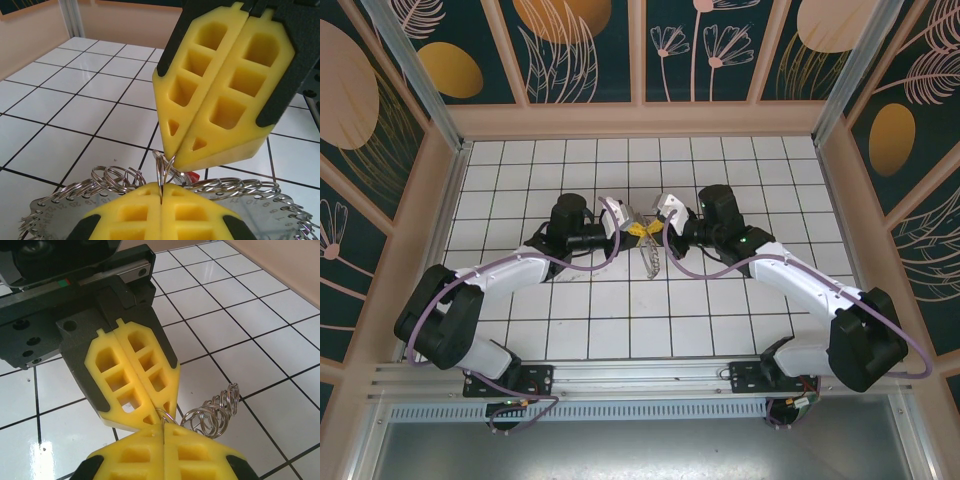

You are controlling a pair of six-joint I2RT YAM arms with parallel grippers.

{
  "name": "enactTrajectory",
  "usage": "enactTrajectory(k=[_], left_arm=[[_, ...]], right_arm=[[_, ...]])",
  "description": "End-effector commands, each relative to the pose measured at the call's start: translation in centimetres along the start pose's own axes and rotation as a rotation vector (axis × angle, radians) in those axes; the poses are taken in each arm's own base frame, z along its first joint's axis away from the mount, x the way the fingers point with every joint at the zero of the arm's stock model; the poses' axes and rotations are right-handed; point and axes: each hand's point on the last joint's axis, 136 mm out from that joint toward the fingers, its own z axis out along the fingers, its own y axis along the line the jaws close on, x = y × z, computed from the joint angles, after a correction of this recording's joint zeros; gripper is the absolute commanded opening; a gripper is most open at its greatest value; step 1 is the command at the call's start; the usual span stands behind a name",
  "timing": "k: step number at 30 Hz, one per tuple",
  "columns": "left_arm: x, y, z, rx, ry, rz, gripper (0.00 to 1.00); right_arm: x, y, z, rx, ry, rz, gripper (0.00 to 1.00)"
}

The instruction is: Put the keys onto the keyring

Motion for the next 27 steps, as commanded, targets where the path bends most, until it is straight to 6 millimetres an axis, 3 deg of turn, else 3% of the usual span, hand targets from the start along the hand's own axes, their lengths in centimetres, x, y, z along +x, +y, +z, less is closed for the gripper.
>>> enactTrajectory(k=[1, 10, 18, 27], left_arm=[[-1.4, -0.5, 0.0, 0.020, -0.038, 0.030, 0.00], [-1.4, -0.4, 0.1, 0.022, -0.038, 0.029, 0.00], [-1.8, -0.5, 0.0, 0.031, -0.050, 0.039, 0.00], [-1.8, -1.0, 0.0, 0.048, -0.061, 0.051, 0.00]], right_arm=[[-2.9, 0.5, -0.5, -0.009, -0.101, -0.033, 0.00], [-2.5, 0.9, -0.5, -0.032, -0.093, -0.031, 0.00], [-0.3, -2.5, 0.2, 0.150, 0.027, 0.037, 0.00], [-0.4, -3.5, 0.0, 0.170, 0.008, 0.125, 0.00]])
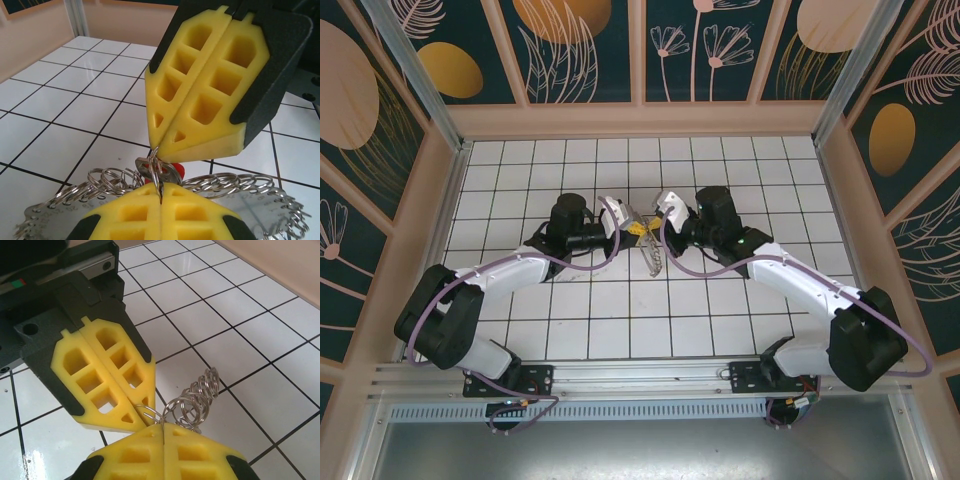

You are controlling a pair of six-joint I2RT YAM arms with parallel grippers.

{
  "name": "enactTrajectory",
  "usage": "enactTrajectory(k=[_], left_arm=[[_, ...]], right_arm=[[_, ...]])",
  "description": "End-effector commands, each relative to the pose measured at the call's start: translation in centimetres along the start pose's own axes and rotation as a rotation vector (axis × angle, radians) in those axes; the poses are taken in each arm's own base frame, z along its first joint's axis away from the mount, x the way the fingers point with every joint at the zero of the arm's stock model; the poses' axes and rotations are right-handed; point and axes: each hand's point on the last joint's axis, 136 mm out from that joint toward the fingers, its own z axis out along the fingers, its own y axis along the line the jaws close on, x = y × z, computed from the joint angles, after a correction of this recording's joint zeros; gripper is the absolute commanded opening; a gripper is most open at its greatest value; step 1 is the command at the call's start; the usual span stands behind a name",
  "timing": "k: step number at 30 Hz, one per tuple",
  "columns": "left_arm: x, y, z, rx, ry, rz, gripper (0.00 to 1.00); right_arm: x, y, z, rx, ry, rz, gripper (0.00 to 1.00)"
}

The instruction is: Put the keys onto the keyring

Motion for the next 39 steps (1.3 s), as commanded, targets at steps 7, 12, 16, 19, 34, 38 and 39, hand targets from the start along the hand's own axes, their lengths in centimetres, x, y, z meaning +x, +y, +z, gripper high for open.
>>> enactTrajectory(k=[7, 12, 16, 19, 34, 38, 39], left_arm=[[-1.7, -1.3, 0.0, 0.066, -0.061, 0.057, 0.00], [-1.8, -1.2, -0.1, 0.055, -0.071, 0.062, 0.00], [-1.8, -1.2, -0.1, 0.050, -0.078, 0.068, 0.00], [-1.9, -1.3, -0.1, 0.060, -0.085, 0.073, 0.00], [-1.4, -2.0, 0.5, 0.139, -0.055, 0.125, 0.00], [-1.1, -2.9, 0.6, 0.208, -0.037, 0.150, 0.00], [-1.0, -2.9, 0.7, 0.216, -0.029, 0.151, 0.00]], right_arm=[[-1.2, -2.3, -0.2, 0.009, -0.023, 0.148, 0.00], [-0.5, -3.3, -0.2, -0.011, 0.012, 0.234, 0.00], [-0.3, -3.6, -0.3, -0.010, 0.005, 0.255, 0.00], [0.2, -3.6, -0.1, -0.019, 0.021, 0.260, 0.04], [-0.6, -0.8, -3.1, -0.087, -0.094, -0.101, 0.25], [0.8, 0.5, -3.7, -0.119, -0.082, -0.254, 0.25], [1.0, 0.7, -3.7, -0.127, -0.077, -0.277, 0.24]])
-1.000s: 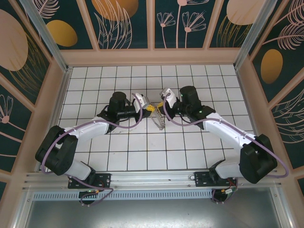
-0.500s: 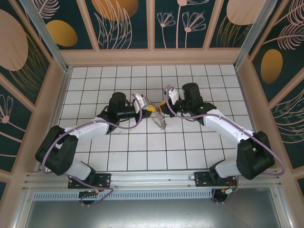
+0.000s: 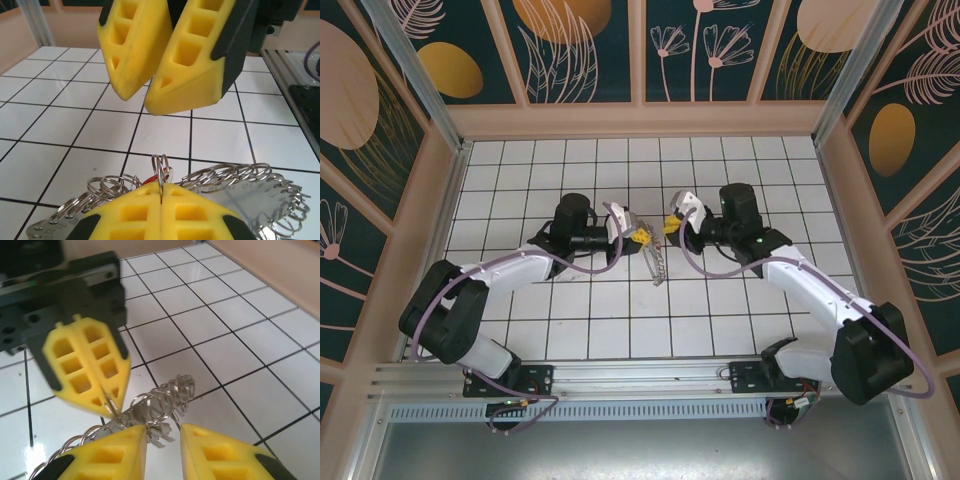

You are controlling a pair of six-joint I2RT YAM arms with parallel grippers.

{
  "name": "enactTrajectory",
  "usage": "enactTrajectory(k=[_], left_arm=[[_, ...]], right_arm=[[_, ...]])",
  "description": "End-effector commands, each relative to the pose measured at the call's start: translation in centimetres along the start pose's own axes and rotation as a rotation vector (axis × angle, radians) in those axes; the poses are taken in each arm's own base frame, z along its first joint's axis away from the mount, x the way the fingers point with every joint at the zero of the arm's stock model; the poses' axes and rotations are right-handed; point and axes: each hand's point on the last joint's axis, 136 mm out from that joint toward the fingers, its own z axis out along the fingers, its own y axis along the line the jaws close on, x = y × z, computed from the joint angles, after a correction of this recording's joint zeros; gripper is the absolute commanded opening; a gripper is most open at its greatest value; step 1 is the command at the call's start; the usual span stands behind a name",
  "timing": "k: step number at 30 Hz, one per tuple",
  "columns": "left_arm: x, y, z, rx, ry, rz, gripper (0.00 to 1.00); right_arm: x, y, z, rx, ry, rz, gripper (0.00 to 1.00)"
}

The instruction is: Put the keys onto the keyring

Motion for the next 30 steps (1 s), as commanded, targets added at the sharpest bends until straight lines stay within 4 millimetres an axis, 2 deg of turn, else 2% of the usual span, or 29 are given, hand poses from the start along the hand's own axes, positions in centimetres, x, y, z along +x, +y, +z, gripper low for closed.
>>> enactTrajectory(k=[1, 8, 30], left_arm=[[-1.5, -0.9, 0.3, 0.088, -0.020, 0.071, 0.00], [-1.5, -0.9, 0.6, 0.121, -0.014, 0.064, 0.00], [-1.4, -1.2, 0.6, 0.137, -0.010, 0.049, 0.00]], right_arm=[[0.4, 1.6, -0.5, -0.062, -0.012, -0.171, 0.24], [-0.1, 3.3, -0.6, -0.146, -0.055, -0.192, 0.25], [1.1, 3.5, 1.2, -0.187, -0.030, -0.168, 0.25]])
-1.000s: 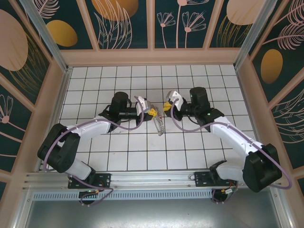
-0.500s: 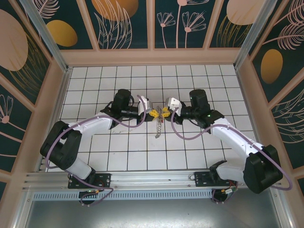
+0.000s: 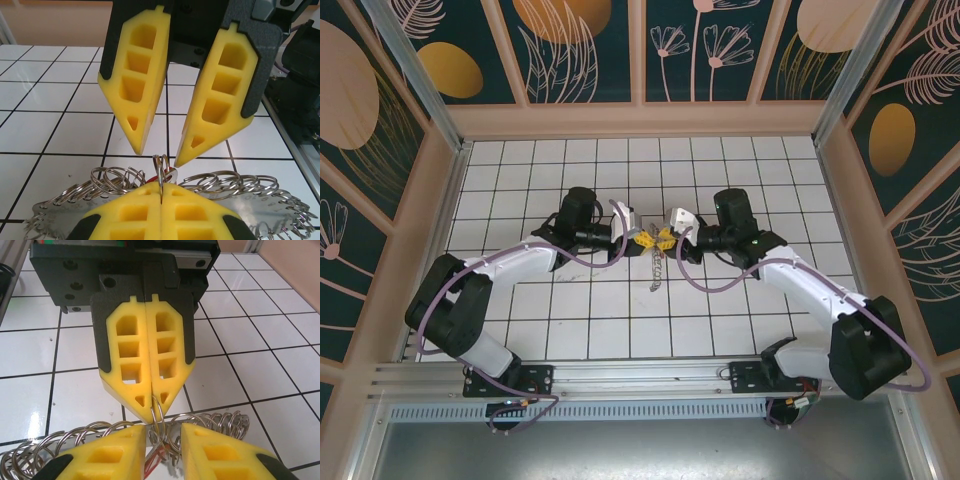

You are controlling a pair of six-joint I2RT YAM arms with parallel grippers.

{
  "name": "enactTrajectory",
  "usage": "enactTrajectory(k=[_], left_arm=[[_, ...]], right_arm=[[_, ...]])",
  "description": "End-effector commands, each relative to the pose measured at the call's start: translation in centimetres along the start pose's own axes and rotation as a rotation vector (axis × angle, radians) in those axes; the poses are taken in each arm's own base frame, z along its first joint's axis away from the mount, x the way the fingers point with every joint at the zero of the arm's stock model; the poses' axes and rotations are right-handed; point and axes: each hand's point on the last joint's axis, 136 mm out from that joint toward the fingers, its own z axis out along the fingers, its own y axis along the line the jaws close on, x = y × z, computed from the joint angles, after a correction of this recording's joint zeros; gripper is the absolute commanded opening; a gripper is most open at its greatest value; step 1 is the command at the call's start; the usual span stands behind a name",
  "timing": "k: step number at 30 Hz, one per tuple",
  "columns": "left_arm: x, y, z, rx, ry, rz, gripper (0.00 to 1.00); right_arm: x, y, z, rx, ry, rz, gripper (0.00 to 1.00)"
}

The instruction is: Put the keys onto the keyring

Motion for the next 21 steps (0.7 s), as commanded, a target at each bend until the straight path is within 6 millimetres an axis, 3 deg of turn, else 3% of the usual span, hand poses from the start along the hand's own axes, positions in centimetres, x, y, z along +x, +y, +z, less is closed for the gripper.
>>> enactTrajectory(k=[1, 5, 12, 16, 21], left_arm=[[-1.4, -0.1, 0.0, 0.024, -0.032, 0.048, 0.00], [-1.4, -0.2, 0.1, 0.028, -0.033, 0.049, 0.00], [-1.4, 0.0, 0.0, 0.014, -0.029, 0.052, 0.00], [-0.8, 0.6, 0.0, -0.025, 0.007, 0.042, 0.01], [0.1, 1.6, -0.3, -0.092, 0.065, 0.044, 0.10]], right_arm=[[-0.3, 0.5, 0.5, -0.031, -0.023, -0.027, 0.25], [-0.4, 0.3, 0.7, -0.035, -0.031, -0.021, 0.22], [-0.6, -0.1, 0.8, -0.024, -0.031, 0.004, 0.00], [-1.1, -0.3, 0.5, -0.017, -0.028, 0.016, 0.00], [-1.1, -0.7, 0.4, 0.009, 0.024, 0.042, 0.00]])
